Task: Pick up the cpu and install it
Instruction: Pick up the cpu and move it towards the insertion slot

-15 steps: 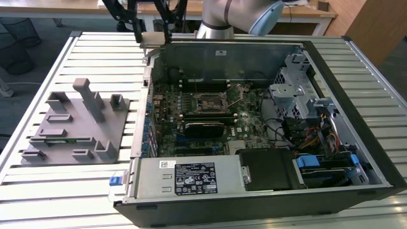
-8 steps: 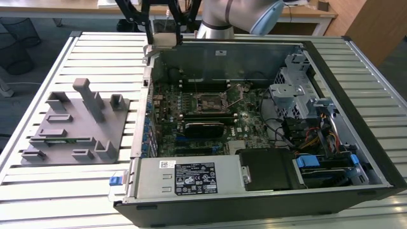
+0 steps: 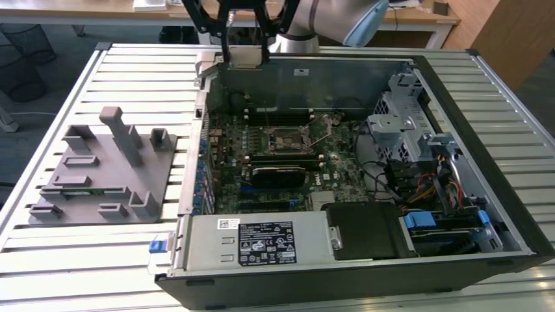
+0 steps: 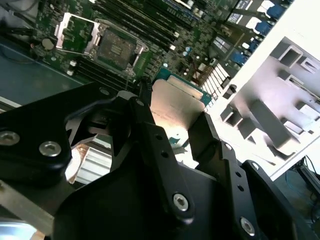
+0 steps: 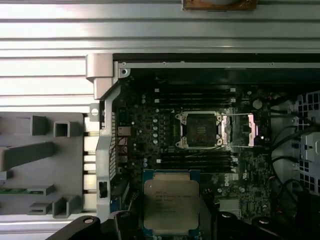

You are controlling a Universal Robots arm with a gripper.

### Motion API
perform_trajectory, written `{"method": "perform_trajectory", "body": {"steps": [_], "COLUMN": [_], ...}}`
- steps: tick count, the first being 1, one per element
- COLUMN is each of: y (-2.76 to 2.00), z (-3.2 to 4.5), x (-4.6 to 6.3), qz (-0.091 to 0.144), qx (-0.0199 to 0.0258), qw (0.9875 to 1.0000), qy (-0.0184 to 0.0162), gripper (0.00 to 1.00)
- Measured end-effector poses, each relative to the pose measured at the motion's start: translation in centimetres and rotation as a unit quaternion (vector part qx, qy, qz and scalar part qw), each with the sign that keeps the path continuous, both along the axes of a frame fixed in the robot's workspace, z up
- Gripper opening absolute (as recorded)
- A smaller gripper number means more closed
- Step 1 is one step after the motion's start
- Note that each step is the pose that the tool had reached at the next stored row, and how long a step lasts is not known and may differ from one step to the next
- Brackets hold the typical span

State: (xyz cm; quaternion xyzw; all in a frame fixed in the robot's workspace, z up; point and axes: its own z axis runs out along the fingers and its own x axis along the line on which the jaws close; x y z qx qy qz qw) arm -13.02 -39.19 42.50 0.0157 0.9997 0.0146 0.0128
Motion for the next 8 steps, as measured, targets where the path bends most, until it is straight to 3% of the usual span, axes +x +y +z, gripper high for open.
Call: {"method": "perform_trajectory", "body": {"steps": [4,8], "y": [0.09,0.09], "z": [-0.28,-0.55], "x": [1.6,2.2], "qz": [0.0,0.0], "qx": [0.0002,0.0002], "qw": [1.0,1.0], "qy": [-0.0001,-0.0001], "gripper": [0.54,0.54]}}
